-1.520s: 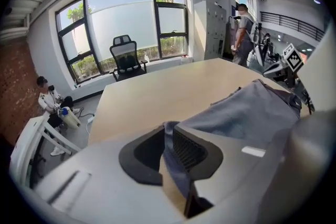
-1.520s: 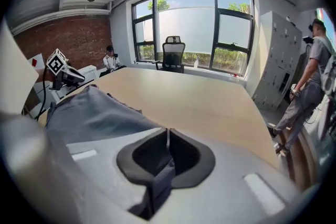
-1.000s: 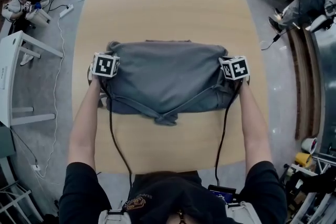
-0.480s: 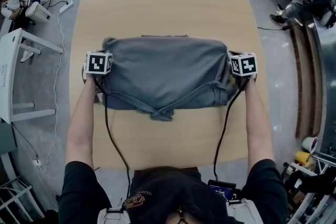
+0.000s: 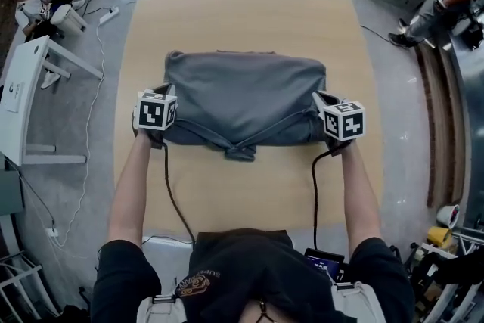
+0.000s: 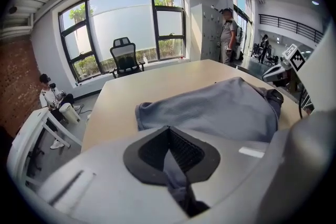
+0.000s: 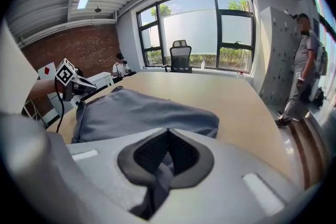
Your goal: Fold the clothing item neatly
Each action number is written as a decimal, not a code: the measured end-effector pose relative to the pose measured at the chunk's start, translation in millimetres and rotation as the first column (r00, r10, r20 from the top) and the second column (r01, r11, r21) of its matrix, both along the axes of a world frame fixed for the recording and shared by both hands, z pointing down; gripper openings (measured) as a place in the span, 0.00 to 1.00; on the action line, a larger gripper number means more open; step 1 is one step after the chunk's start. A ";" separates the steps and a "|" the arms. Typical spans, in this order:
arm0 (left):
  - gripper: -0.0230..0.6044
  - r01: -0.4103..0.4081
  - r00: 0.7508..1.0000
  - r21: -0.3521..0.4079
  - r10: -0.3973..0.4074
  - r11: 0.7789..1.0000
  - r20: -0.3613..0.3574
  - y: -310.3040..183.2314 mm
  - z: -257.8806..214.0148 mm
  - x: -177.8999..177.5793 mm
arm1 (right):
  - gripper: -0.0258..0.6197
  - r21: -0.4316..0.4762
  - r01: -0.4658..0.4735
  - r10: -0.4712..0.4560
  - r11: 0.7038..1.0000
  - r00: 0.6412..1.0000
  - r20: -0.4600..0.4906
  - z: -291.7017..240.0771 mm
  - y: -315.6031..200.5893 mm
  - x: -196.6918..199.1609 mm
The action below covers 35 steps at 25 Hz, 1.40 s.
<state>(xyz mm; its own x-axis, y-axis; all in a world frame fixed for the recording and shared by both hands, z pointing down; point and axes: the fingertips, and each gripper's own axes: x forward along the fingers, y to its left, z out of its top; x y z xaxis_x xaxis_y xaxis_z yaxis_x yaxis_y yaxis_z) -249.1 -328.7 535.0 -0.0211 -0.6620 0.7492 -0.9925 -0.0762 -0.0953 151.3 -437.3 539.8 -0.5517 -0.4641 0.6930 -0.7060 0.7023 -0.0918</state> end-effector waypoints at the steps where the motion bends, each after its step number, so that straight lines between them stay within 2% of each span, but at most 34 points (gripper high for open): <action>1: 0.05 -0.003 1.000 0.001 0.003 1.000 -0.004 9.0 -1.1 3.4 | 0.04 -0.004 0.003 -0.003 1.000 1.000 0.009 -1.1 9.5 -5.4; 5: 0.05 -0.023 1.000 -0.013 0.023 1.000 -0.010 40.6 3.9 14.9 | 0.04 -0.032 0.027 -0.026 0.999 0.999 0.018 3.5 44.3 -26.1; 9: 0.05 -0.060 0.998 -0.067 0.059 0.996 -0.013 65.1 32.2 27.8 | 0.04 -0.063 0.025 -0.029 0.998 0.997 -0.073 33.3 61.7 -24.4; 12: 0.05 -0.060 0.998 -0.100 0.060 0.993 0.000 72.6 54.4 24.7 | 0.04 -0.084 -0.090 0.080 0.992 0.989 -0.122 55.4 50.6 7.5; 15: 0.05 -0.034 0.999 -0.117 0.032 0.993 -0.017 74.0 65.1 17.8 | 0.04 -0.108 -0.189 0.178 0.976 0.978 -0.107 64.5 39.7 34.8; 18: 0.05 -0.019 0.999 -0.124 0.014 0.992 -0.041 76.7 77.9 13.3 | 0.04 -0.113 -0.247 0.237 0.963 0.967 -0.095 70.6 37.1 51.9; 20: 0.05 -0.006 0.999 -0.114 0.001 0.993 -0.049 77.8 77.6 11.3 | 0.04 -0.106 -0.265 0.256 0.958 0.963 -0.088 69.7 38.6 56.4; 23: 0.05 -0.006 0.999 -0.078 0.003 0.997 -0.033 78.6 62.8 13.6 | 0.04 -0.048 -0.281 0.278 0.958 0.958 -0.068 48.3 45.8 57.2; 26: 0.05 0.030 0.997 -0.037 -0.032 0.999 -0.071 85.8 46.6 15.9 | 0.04 0.017 -0.289 0.289 0.957 0.957 -0.008 18.3 60.4 50.8; 29: 0.05 0.046 0.994 0.015 -0.044 0.999 -0.098 91.6 31.3 20.3 | 0.04 0.042 -0.236 0.234 0.971 0.971 0.057 -5.0 87.6 23.3; 32: 0.05 0.023 0.988 0.046 -0.016 0.999 -0.151 99.7 25.3 40.9 | 0.05 0.015 -0.097 0.095 0.995 0.990 0.101 -6.7 127.4 -24.9; 35: 0.05 -0.028 0.980 0.051 0.038 0.998 -0.195 114.1 28.9 72.7 | 0.06 -0.048 0.043 -0.036 0.998 0.991 0.132 11.1 169.4 -72.2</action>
